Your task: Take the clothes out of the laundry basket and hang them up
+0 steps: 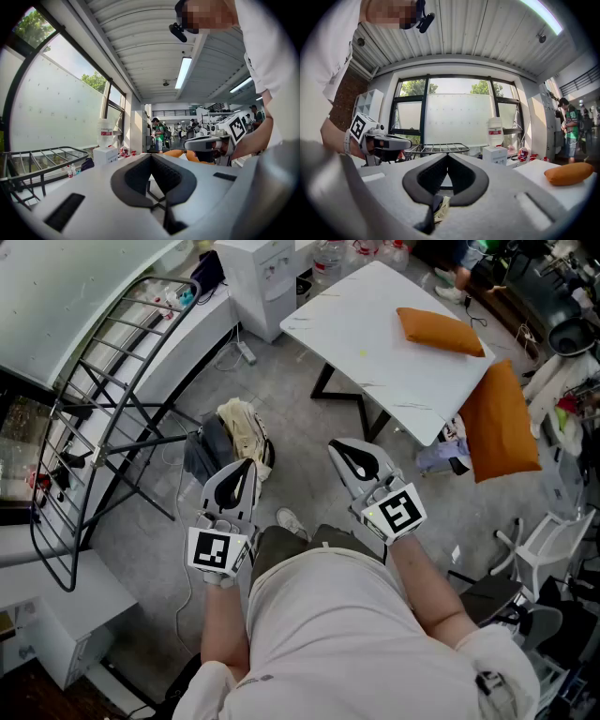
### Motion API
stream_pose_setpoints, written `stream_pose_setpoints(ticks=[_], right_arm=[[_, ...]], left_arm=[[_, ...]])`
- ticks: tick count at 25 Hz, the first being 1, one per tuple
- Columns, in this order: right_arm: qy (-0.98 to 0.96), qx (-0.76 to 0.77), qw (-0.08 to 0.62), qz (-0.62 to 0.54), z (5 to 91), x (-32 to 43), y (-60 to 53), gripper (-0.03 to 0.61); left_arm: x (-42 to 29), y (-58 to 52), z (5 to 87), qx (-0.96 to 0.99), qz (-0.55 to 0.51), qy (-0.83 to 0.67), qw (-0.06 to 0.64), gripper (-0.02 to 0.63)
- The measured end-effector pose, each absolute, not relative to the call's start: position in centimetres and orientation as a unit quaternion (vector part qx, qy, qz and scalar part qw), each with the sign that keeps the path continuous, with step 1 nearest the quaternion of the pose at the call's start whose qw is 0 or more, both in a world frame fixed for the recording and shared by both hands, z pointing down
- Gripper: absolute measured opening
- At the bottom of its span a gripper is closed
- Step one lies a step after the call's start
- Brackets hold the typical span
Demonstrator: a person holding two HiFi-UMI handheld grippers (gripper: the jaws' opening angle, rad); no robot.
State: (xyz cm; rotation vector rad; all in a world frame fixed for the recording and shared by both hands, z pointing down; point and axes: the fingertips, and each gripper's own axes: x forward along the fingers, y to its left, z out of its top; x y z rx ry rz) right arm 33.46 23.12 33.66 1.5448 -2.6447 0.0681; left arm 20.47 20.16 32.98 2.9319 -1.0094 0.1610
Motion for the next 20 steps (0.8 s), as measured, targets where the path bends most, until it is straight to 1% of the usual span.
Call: stream_pose_setpoints(ticks=[6,9,11,14,20], right_arm=[[-0.865,0.498,0.049,0.040,34.4,31.3,19.5,0.006],[-0.870,0.487,0.050,0.058,34.7,29.8,17.0,0.006],[-0.873,0.480,0.054,0.066,35.0,28.6,15.3,0.006],[-0.881,0.462,0.074,0.073,36.1,26.4,12.9,0.006],[-0.903,0.402,0.118,0.099,38.9,21.7,6.9,0.006]], left_arm=[[18.1,16.8,33.6,0.942,0.042,-0.331,0.039,0.000],[15.6,14.5,34.2,0.934,0.028,-0.349,0.072,0.000],[13.6,13.1,35.0,0.928,0.026,-0.363,0.081,0.000],[10.3,11.7,36.3,0.918,0.031,-0.387,0.082,0.000],[3.4,9.9,38.9,0.874,0.048,-0.470,0.111,0.000]])
